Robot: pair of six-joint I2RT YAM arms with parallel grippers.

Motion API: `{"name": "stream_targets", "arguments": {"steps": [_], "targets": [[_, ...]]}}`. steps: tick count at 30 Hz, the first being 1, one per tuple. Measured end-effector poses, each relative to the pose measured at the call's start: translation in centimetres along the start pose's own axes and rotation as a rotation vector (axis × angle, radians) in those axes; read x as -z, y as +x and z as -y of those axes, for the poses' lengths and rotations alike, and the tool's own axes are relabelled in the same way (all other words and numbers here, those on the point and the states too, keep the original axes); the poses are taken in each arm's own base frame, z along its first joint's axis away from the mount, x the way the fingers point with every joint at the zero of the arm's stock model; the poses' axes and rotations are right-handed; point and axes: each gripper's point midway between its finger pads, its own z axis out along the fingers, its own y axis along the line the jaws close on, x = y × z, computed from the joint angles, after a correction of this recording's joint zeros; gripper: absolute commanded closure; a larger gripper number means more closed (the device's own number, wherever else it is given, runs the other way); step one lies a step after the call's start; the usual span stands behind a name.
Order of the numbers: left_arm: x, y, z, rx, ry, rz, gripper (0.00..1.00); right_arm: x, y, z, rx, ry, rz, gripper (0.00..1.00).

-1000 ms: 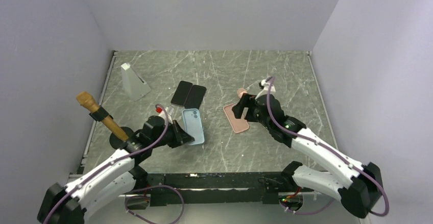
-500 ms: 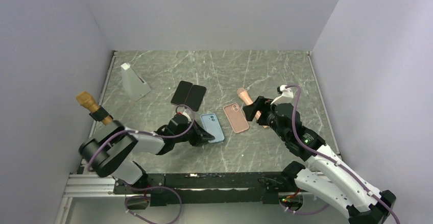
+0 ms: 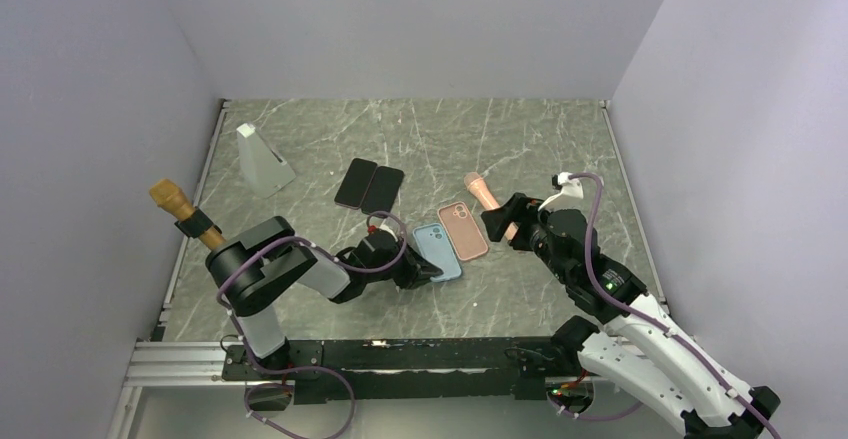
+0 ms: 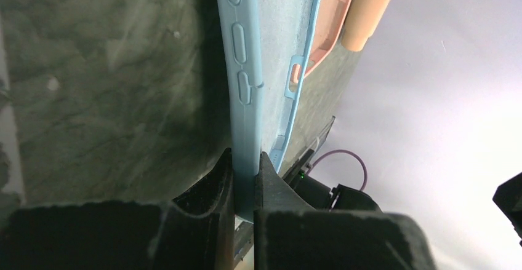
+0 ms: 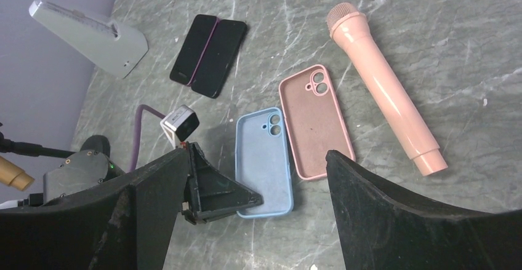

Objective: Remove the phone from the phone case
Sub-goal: Place the phone case at the center of the board.

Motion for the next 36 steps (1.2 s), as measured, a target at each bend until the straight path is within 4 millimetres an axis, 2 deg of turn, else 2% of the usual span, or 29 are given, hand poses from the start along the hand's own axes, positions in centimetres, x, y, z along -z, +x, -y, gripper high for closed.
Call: {"name": "stream_targets", "arguments": {"steps": [8, 18, 25, 32, 36], "targets": [[-0.3, -1.1, -0.6, -0.003, -0.022, 0.067, 1.0, 0.1, 0.2, 0.2, -0.003, 0.006, -0.008, 0.14], [-1.1, -1.7, -0.1, 0.0, -0.018, 0.085, 1.0, 0.6, 0.0, 0.2, -0.01, -0.002, 0.004, 0.14], [-1.3, -2.1, 0.0, -0.003, -0.027, 0.102, 0.96, 1.0, 0.0, 0.3, -0.017, -0.005, 0.007, 0.14], [-1.3, -2.1, 0.0, -0.002, -0.033, 0.101, 0.82, 1.0, -0.1, 0.3, -0.018, -0.006, 0.008, 0.14], [-1.3, -2.1, -0.1, -0.007, -0.037, 0.101, 0.69, 1.0, -0.1, 0.3, -0.018, -0.006, 0.008, 0.14]]}}
